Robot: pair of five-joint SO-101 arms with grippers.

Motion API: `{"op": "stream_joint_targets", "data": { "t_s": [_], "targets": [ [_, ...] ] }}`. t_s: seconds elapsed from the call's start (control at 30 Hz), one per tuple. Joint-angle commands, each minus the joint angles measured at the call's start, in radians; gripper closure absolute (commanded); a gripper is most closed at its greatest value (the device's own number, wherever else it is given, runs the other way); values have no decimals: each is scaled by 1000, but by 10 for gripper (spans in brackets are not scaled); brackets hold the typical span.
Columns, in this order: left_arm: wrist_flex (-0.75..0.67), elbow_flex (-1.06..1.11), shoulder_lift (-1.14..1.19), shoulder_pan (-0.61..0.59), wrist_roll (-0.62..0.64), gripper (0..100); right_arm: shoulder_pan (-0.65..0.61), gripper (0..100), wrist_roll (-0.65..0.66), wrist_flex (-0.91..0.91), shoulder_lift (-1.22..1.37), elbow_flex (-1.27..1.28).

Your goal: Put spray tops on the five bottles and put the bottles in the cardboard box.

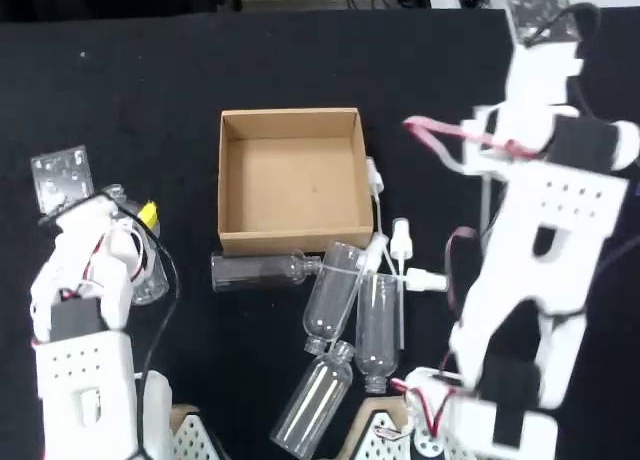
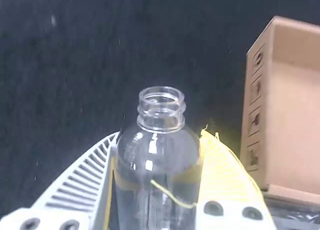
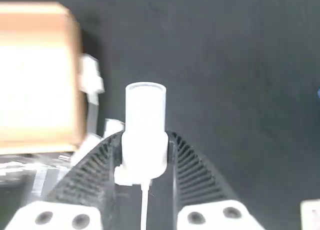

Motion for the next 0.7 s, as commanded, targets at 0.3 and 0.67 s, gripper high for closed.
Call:
{"op": "stream_joint_targets", "data": {
  "t_s": [0.3, 0.67],
  "targets": [
    [-20, 171, -545, 236, 9, 964, -525, 987, -255, -413, -225, 59],
    [-170, 292, -635, 280, 9, 963, -652, 987, -275, -689, -231, 154]
  ]
}}
